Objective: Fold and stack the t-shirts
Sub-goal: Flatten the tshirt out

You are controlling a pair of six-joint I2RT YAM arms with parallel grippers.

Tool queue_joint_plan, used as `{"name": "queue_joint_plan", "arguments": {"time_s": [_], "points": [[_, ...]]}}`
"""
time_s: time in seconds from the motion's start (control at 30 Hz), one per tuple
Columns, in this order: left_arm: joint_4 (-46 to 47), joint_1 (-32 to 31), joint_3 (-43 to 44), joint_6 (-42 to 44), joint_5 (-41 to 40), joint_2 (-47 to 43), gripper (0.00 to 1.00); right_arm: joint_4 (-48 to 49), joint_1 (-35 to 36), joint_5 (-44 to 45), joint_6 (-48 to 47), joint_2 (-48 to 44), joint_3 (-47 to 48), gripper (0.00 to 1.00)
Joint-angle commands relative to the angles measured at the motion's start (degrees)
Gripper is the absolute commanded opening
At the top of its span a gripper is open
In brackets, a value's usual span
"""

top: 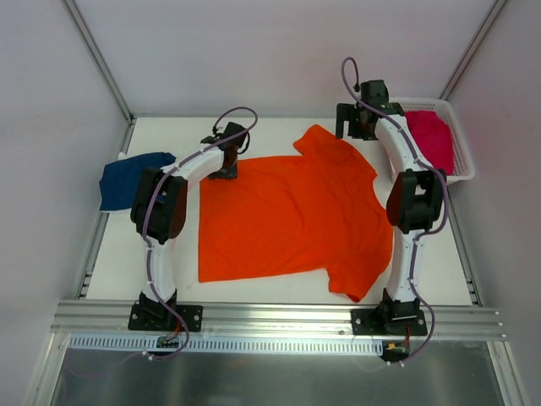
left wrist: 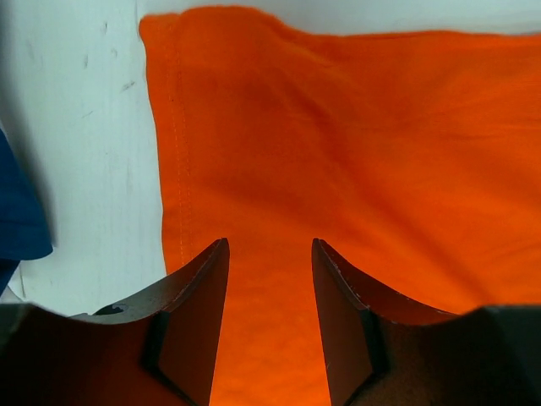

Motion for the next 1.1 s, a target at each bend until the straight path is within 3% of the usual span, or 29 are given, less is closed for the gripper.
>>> {"name": "queue_joint_plan", "arguments": {"time_s": [0.0,0.1,0.37,0.6,0.8,0.9,0.97,1.0,1.07], "points": [[-0.66,1.42,2.25,-1.95,-0.27,0.9,0.44,-2.58,-0.51,-4.13,0.58,7.64,12.63,1.0],[-0.66,2.21,1.64,-2.04,-1.42,1.18,0.41,-1.88,-0.6,-6.07,0.67,13.98,21.24,0.99],[-0.75,3.45,2.42,-1.6,-3.97,1.87,0.41,3.48,-1.92,-10.1,2.85,22.44,25.3,0.99],[-0.84,6.17,4.01,-2.65,-3.97,5.21,0.41,4.63,-3.15,-15.29,5.15,24.99,24.87,1.0],[-0.84,11.18,5.5,-4.5,2.17,7.85,0.36,5.77,-3.86,-19.51,6.9,26.22,24.61,0.99],[-0.84,12.23,6.47,-4.41,4.03,8.03,0.39,6.3,-3.94,-21.35,7.34,26.66,24.0,0.99],[-0.75,12.41,6.9,-4.76,3.33,7.85,0.48,6.91,-3.86,-22.33,7.52,26.58,23.38,1.0],[-0.66,12.59,7.26,-4.76,2.54,7.94,0.68,7.0,-3.86,-23.11,7.52,26.49,23.12,1.0],[-0.22,12.68,9.09,-4.24,3.15,8.82,0.85,7.61,-3.86,-23.56,7.35,26.23,22.15,1.0]]}}
